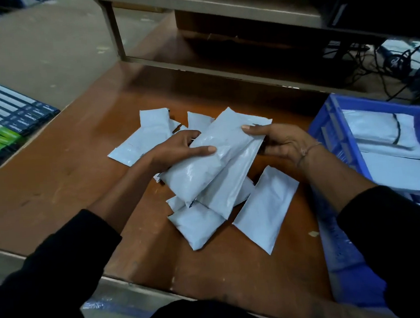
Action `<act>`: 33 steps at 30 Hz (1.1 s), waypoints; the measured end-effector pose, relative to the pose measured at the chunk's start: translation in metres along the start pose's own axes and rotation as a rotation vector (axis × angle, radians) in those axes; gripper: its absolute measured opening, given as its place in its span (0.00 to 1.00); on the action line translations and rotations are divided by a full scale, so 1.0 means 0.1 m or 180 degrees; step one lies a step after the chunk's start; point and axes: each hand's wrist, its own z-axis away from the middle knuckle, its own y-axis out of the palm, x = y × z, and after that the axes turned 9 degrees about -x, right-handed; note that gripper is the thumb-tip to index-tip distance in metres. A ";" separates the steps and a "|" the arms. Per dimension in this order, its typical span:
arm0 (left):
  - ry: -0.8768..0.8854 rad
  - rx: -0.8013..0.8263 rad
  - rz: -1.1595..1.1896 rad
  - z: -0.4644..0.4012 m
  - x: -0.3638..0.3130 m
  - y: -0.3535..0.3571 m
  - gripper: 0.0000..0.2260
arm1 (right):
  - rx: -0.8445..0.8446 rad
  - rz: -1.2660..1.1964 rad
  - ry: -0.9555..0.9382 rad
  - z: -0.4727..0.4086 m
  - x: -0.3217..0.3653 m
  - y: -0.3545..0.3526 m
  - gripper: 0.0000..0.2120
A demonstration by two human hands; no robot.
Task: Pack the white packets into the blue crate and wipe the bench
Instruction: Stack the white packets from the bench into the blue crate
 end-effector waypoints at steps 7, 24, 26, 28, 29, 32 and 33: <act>-0.0361 -0.0129 0.1061 0.02 -0.21 0.21 0.11 | 0.0004 -0.0287 -0.0391 0.20 0.24 -0.25 0.26; -0.0264 -0.0011 0.1599 0.16 -1.12 1.39 0.25 | -0.0433 0.0288 -0.1486 0.71 0.43 -1.54 0.17; -0.0036 0.0003 0.1325 0.15 -1.21 1.52 0.29 | -0.0581 0.0255 -0.1542 0.72 0.41 -1.66 0.19; 0.0059 -0.0067 0.1082 0.11 -1.29 1.62 0.27 | -0.0705 0.0220 -0.1562 0.77 0.41 -1.79 0.20; 0.0062 -0.0128 0.0972 0.08 -1.33 1.67 0.28 | -0.0737 0.0229 -0.1569 0.82 0.42 -1.87 0.20; 0.0133 -0.0329 0.0730 0.02 -1.49 1.79 0.32 | -0.0620 0.0440 -0.1582 0.96 0.45 -2.13 0.20; 0.0150 -0.0385 0.0730 0.00 -1.55 1.83 0.32 | -0.0583 0.0567 -0.1568 1.01 0.46 -2.21 0.21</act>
